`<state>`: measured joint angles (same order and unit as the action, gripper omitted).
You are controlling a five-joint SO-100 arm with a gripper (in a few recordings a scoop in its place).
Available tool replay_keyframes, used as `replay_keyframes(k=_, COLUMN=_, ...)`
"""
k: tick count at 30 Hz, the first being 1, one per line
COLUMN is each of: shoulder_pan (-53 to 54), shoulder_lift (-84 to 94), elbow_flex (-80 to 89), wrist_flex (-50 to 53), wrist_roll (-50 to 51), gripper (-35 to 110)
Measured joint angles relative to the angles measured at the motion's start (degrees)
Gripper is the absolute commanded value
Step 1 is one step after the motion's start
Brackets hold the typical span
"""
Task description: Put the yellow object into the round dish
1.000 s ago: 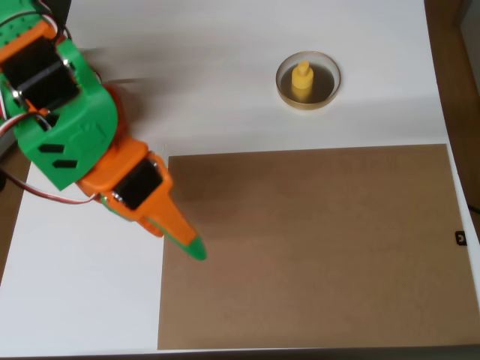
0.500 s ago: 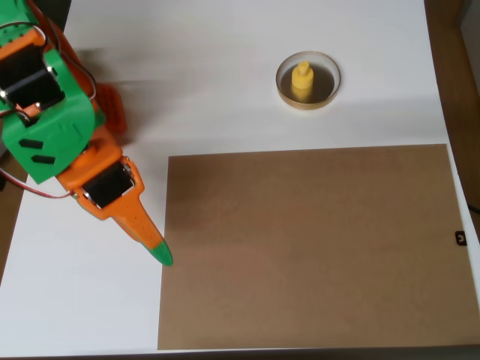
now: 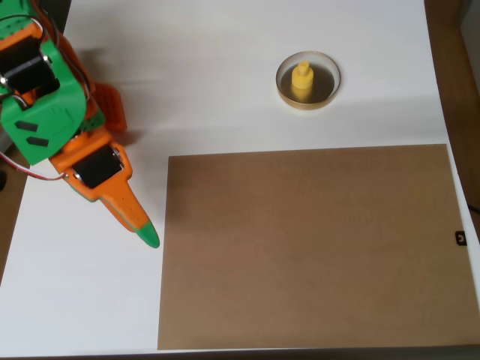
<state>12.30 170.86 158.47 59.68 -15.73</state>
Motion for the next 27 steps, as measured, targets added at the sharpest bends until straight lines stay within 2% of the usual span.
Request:
replay_keyframes(k=12, shoulder_pan=-0.18, shoulder_lift=13.45, elbow_flex=7.29, wrist_flex=2.99, wrist_roll=0.44, gripper=30)
replay_keyframes(k=27, shoulder_pan=0.35, shoulder_lift=14.15, elbow_flex=10.28, wrist_flex=2.99, wrist_roll=2.46, gripper=30)
